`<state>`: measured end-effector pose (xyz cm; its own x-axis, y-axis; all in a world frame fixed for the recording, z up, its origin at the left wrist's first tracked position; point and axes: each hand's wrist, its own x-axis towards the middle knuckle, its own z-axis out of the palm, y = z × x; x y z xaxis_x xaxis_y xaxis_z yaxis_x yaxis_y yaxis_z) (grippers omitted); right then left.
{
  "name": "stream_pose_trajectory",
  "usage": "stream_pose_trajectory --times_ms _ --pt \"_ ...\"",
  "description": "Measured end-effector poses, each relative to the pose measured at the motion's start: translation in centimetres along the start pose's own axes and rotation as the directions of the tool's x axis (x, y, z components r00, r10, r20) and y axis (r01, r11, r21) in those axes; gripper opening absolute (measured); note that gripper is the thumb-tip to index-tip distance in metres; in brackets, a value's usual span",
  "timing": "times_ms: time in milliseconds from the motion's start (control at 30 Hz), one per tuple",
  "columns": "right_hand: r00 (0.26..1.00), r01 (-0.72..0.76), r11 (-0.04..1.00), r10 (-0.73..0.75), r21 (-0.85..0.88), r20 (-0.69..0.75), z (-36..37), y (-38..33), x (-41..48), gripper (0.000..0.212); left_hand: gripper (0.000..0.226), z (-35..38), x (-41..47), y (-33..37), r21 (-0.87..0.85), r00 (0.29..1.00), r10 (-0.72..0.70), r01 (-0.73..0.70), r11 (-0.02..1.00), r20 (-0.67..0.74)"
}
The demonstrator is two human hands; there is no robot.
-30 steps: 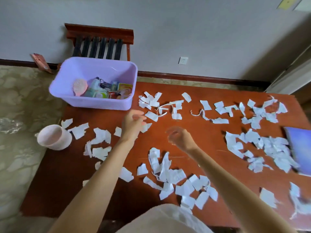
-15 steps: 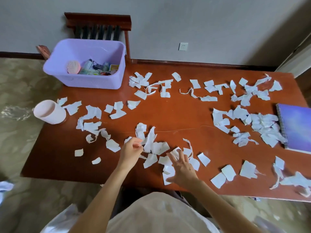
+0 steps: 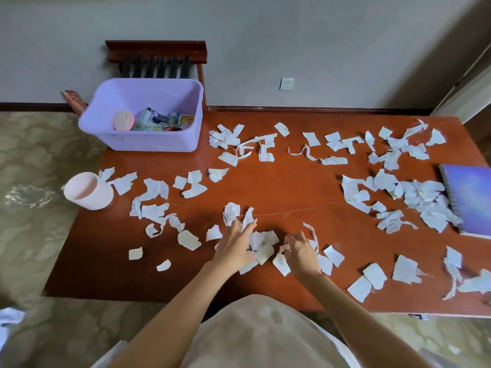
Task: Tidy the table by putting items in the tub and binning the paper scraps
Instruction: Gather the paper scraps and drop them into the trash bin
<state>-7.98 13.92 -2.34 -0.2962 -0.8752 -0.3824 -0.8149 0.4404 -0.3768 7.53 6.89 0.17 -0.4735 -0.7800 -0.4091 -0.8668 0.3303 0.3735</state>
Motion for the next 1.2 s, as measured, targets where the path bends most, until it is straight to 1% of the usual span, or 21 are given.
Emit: stream_pose_trajectory --times_ms 67,133,200,267,367,433,500,567,667,800,867,933,967,1033,1100,1167,1200 --pt "0.998 -0.059 0.996 0.061 0.073 -0.031 -0.8 0.2 0.3 0.032 0.076 0.5 0.9 0.7 0.102 0.996 0.04 -0.049 0.994 0.085" --pt "0.994 -0.075 0.988 0.084 0.132 -0.063 -1.5 0.7 0.4 0.034 0.072 1.1 1.6 1.4 0.153 0.99 0.068 -0.087 0.984 0.128" --pt "0.991 -0.091 0.978 0.107 0.187 -0.079 -2.0 1.2 0.3 0.04 0.065 1.8 2.1 1.9 0.175 0.987 0.102 -0.123 0.977 0.125" --pt "0.989 -0.12 0.968 0.137 0.219 -0.064 -2.3 1.6 0.1 0.05 0.056 2.5 2.7 2.4 0.147 0.985 0.137 -0.151 0.978 0.106" --pt "0.994 -0.101 0.978 0.105 0.182 -0.016 -2.3 2.0 0.0 0.068 0.044 3.0 3.6 3.4 0.075 0.981 0.155 -0.164 0.984 0.116" --pt "0.994 -0.108 0.984 0.107 0.142 0.014 -2.3 1.9 0.0 0.078 0.031 2.9 4.1 4.0 0.011 0.987 0.125 -0.127 0.992 0.097" --pt "0.987 -0.152 0.985 0.147 0.083 0.065 -2.4 1.7 0.3 0.091 0.02 2.7 4.5 4.0 -0.046 0.995 0.089 -0.087 0.995 0.038" --pt "0.976 -0.188 0.982 0.186 0.001 0.11 -2.3 1.2 0.5 0.099 0.017 2.4 4.7 3.7 -0.098 0.998 0.039 -0.043 0.994 -0.043" --pt "0.973 -0.192 0.976 0.203 -0.102 0.114 -2.0 0.2 0.7 0.091 0.015 1.4 4.6 2.7 -0.197 0.983 -0.048 0.013 0.98 -0.175" --pt "0.975 -0.206 0.976 0.211 -0.074 0.064 -1.7 -0.3 1.3 0.061 0.017 0.0 4.3 1.7 -0.283 0.949 -0.146 0.064 0.957 -0.278" --pt "0.977 -0.205 0.977 0.208 -0.055 0.042 -1.7 -0.3 1.7 0.048 0.021 -0.6 4.0 1.5 -0.365 0.936 -0.21 0.098 0.926 -0.281" --pt "0.973 -0.227 0.973 0.228 -0.033 0.032 -1.6 -0.1 1.8 0.042 0.029 -1.1 4.2 1.2 -0.443 0.927 -0.273 0.138 0.886 -0.257" --pt "0.973 -0.227 0.974 0.227 -0.02 0.027 -1.7 -0.1 2.0 0.04 0.032 -1.4 4.3 1.0 -0.489 0.918 -0.309 0.156 0.858 -0.25" --pt "0.976 -0.219 0.976 0.219 0.004 0.018 -1.7 -0.2 2.3 0.04 0.034 -2.4 4.6 0.5 -0.61 0.893 -0.394 0.192 0.769 -0.216" --pt "0.978 -0.211 0.977 0.211 0.031 0.005 -1.7 -0.3 2.7 0.043 0.043 -3.3 5.1 -0.4 -0.683 0.853 -0.476 0.219 0.697 -0.213" --pt "0.978 -0.206 0.977 0.207 0.062 -0.005 -1.5 -0.3 3.0 0.044 0.046 -3.5 5.7 -1.6 -0.66 0.84 -0.495 0.244 0.711 -0.223" --pt "0.979 -0.203 0.976 0.205 0.073 -0.011 -1.3 -0.3 3.2 0.043 0.043 -3.6 6.0 -2.0 -0.625 0.849 -0.483 0.259 0.736 -0.216"
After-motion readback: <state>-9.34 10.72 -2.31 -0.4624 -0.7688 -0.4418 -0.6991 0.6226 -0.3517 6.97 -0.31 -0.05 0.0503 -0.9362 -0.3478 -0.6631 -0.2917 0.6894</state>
